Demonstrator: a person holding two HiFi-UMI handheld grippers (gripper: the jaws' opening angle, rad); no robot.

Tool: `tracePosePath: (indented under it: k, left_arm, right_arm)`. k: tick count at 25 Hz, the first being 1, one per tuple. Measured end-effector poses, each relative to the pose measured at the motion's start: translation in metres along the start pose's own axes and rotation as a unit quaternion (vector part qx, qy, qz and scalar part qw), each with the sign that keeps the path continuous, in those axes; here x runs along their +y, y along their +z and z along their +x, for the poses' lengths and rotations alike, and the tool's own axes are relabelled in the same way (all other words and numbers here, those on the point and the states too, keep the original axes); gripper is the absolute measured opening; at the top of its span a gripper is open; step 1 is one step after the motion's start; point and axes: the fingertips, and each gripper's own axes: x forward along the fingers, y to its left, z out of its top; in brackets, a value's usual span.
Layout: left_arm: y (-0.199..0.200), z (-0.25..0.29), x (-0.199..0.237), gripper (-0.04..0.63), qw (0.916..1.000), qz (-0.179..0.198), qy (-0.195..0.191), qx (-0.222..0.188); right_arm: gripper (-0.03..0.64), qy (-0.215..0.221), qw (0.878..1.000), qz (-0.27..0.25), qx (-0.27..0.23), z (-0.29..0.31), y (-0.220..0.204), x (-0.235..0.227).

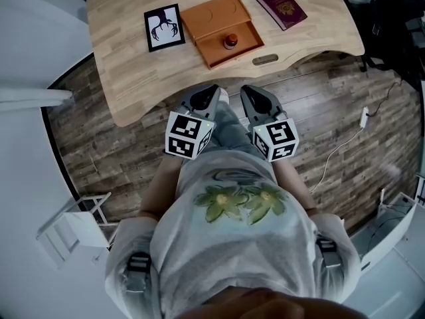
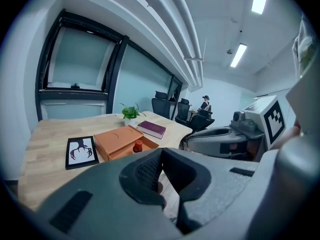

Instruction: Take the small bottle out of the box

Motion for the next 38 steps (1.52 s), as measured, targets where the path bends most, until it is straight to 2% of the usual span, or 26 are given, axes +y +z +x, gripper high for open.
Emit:
tracePosePath:
  k: [17, 27, 31, 38]
  left_arm:
    - [0.032, 0.048, 0.055, 0.008, 0.9998, -0.010, 0.002, 0.020]
    - [0.050, 0.083, 0.091, 0.008, 0.9994, -0.017, 0.012, 0.028]
    - [0.052, 0.092, 0.099, 0.008, 0.9989, -0.023, 0.015, 0.037]
    - [0.054, 0.108, 0.112, 0.008, 0.9978, -0.034, 0.021, 0.053]
  right_arm:
    - [0.015, 0.000, 1.000, -0.012, 0.017, 0.065, 0.032, -0.041]
    - [0.018, -0.002, 0.999, -0.020, 0.045, 0.111, 0.035, -0.077]
    - [0.105, 0.010, 0.998, -0.016, 0.066, 0.127, 0.031, -0.085]
    - [0.191, 0.017, 0.996, -0.013, 0.091, 0.150, 0.029, -0.103]
